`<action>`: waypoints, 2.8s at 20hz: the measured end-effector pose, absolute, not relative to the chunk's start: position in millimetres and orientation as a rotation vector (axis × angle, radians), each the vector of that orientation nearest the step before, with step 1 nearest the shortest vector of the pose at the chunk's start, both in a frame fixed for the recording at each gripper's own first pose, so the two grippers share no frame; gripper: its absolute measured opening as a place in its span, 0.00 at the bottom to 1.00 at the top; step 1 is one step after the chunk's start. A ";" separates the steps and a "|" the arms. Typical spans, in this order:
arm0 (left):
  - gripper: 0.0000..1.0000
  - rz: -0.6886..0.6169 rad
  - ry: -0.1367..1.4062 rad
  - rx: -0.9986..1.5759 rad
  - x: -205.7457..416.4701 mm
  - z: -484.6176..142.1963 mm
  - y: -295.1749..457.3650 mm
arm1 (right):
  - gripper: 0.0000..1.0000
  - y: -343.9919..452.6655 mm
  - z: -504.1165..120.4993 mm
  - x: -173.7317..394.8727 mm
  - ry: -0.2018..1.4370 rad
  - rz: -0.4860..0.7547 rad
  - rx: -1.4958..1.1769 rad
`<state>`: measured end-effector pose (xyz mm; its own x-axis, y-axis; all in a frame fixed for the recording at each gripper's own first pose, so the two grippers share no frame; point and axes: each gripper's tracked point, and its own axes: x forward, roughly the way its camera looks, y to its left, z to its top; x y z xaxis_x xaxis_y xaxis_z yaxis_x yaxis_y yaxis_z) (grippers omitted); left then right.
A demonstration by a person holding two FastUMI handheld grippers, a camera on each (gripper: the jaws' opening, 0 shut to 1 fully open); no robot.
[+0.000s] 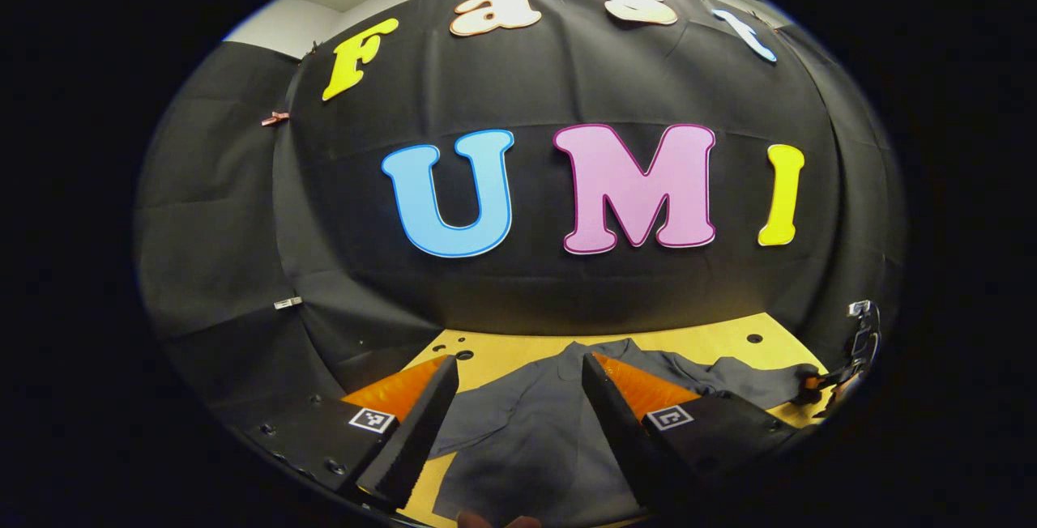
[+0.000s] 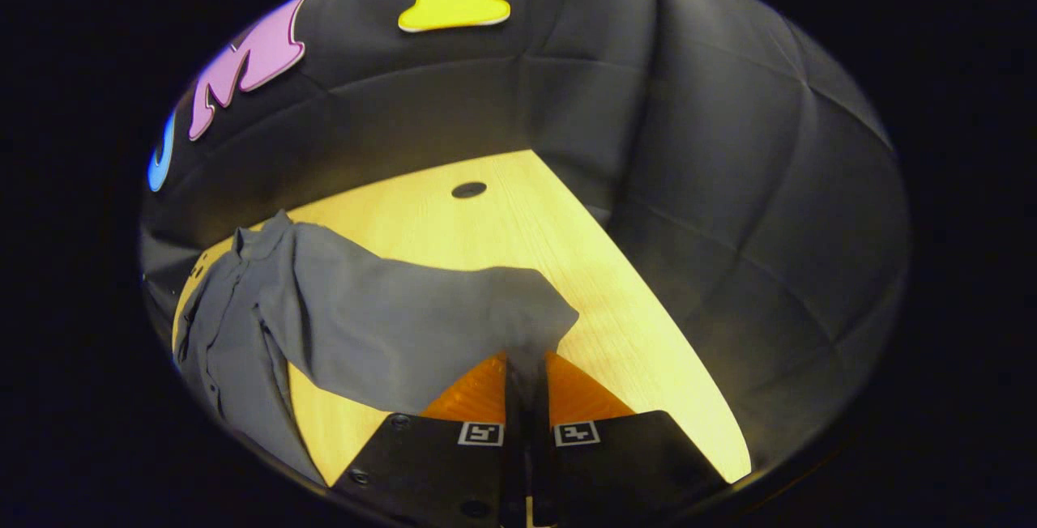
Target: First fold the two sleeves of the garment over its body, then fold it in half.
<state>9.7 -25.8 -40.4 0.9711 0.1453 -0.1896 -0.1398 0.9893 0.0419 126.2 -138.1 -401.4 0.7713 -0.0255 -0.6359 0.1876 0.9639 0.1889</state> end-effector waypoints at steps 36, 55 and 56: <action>0.96 0.135 0.203 -0.037 -20.8 -179.5 283.4 | 0.08 348.3 -178.9 68.4 0.403 0.428 0.025; 0.97 0.175 0.397 -0.098 -17.3 -315.5 311.0 | 0.17 451.3 -324.8 39.1 0.736 0.504 -0.101; 0.97 0.183 0.412 -0.102 -19.9 -323.3 311.9 | 0.19 455.5 -324.7 36.0 0.743 0.521 -0.080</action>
<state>-19.9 311.9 -323.3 0.9001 0.1556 -0.4070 -0.1967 0.9786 -0.0610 36.0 455.5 -324.7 0.6162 0.4239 -0.6638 -0.4792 0.8707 0.1112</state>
